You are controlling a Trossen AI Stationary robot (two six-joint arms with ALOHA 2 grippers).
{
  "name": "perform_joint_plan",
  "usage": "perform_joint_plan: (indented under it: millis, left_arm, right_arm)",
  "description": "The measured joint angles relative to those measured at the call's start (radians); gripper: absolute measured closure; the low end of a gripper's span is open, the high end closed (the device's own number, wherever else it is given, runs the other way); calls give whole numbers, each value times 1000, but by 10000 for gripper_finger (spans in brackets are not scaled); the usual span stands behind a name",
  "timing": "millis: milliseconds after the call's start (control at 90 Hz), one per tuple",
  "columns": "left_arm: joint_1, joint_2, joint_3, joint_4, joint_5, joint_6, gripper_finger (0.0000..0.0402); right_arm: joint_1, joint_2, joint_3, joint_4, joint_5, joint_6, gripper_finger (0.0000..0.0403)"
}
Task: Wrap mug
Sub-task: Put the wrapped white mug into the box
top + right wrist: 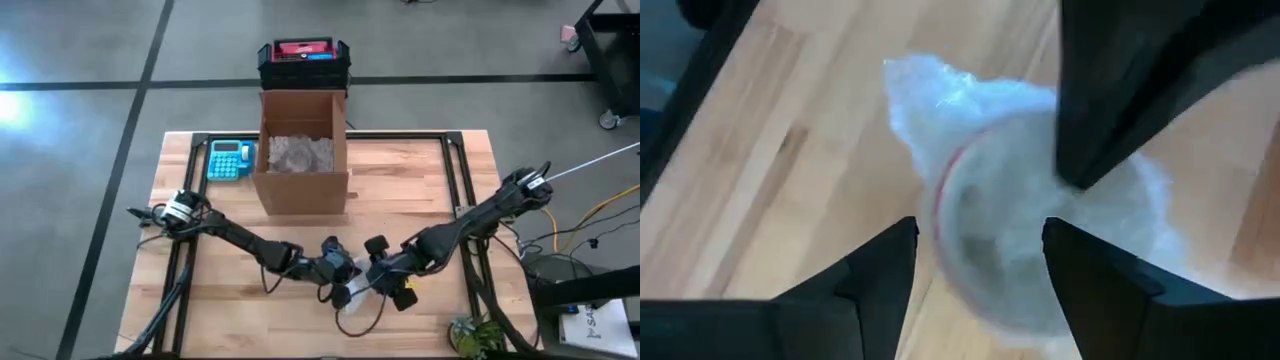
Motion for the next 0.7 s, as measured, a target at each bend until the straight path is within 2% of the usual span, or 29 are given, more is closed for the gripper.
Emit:
perform_joint_plan:
  millis: [111, 411, 500, 633, 700]
  left_arm:
    - [-2, -17, -1, -10, 1, -7, 402]
    - [-43, -132, -1, -76, 1, -17, 402]
    - [-75, -179, -1, -155, 1, -35, 402]
    - [-148, -225, 0, -289, -40, -69, 402]
    - [-191, -235, 0, -345, -94, -112, 402]
  right_arm:
    - [3, 58, -2, -34, 54, -28, 212]
    - [4, 143, -4, -44, 77, -31, 243]
    - [4, 165, -4, -39, 120, -59, 280]
    - [2, 166, 7, -58, 137, -78, 375]
    - [2, 160, 26, -88, 147, -85, 388]
